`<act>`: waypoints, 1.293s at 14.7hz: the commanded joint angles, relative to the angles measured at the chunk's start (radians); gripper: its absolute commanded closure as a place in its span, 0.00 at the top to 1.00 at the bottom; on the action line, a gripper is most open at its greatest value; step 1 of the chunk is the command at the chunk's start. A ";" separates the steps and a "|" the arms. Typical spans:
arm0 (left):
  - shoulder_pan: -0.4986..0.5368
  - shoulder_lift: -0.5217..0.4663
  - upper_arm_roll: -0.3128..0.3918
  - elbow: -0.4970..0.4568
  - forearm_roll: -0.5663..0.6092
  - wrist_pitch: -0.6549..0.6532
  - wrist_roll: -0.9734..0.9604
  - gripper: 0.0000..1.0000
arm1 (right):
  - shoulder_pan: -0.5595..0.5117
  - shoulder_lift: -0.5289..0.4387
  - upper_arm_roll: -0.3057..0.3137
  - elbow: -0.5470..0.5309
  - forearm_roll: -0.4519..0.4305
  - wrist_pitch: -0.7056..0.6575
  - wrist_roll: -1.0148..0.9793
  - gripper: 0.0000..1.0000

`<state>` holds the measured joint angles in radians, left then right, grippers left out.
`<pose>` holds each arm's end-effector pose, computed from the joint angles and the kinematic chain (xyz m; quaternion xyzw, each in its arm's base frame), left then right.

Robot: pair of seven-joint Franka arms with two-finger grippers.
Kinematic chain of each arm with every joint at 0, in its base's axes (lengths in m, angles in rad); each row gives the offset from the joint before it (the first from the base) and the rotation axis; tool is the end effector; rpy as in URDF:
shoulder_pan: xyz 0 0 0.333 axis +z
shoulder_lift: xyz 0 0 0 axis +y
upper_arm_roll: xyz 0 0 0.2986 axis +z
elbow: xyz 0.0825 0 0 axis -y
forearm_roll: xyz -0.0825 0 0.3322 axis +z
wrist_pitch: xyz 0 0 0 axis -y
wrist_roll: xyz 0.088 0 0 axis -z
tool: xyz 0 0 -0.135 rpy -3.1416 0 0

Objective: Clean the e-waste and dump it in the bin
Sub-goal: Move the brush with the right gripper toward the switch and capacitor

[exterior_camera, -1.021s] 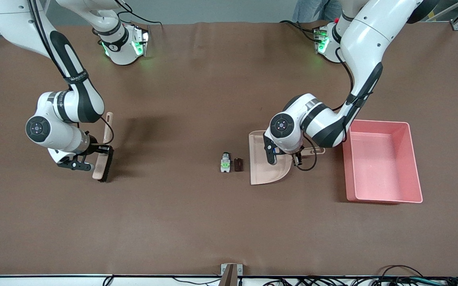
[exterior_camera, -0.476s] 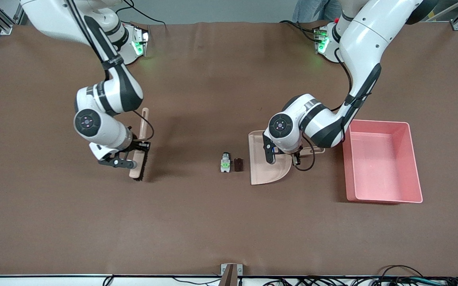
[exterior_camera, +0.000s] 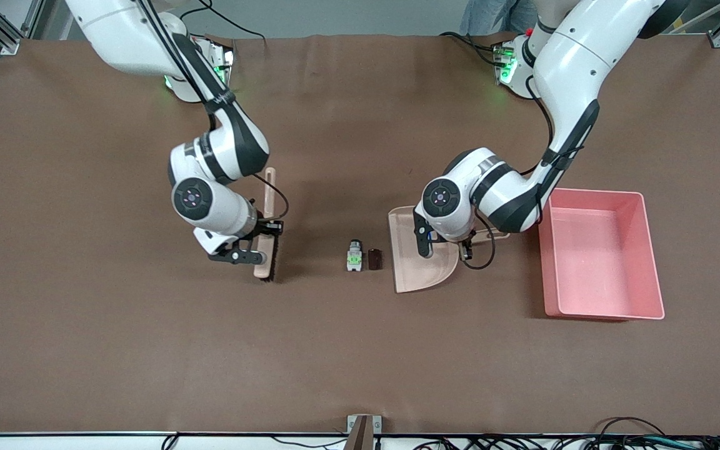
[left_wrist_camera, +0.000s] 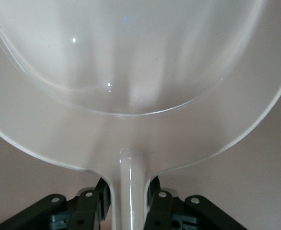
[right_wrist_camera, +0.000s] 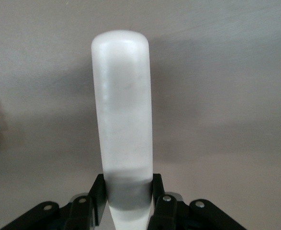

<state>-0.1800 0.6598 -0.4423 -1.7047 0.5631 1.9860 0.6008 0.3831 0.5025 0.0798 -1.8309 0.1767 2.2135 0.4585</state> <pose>0.5126 -0.2879 0.2108 -0.7243 0.6677 0.1395 0.1006 0.5204 0.2681 0.2424 -0.9927 0.0585 0.0920 0.0512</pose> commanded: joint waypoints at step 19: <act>-0.015 0.011 -0.003 0.011 0.077 -0.033 0.016 0.00 | 0.204 0.202 -0.009 0.231 0.093 0.078 0.175 0.00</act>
<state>-0.1929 0.6601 -0.4426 -1.7048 0.6116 1.9728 0.6057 0.5729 0.6869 0.0793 -1.6343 0.2566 2.2965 0.6288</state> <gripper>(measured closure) 0.661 0.577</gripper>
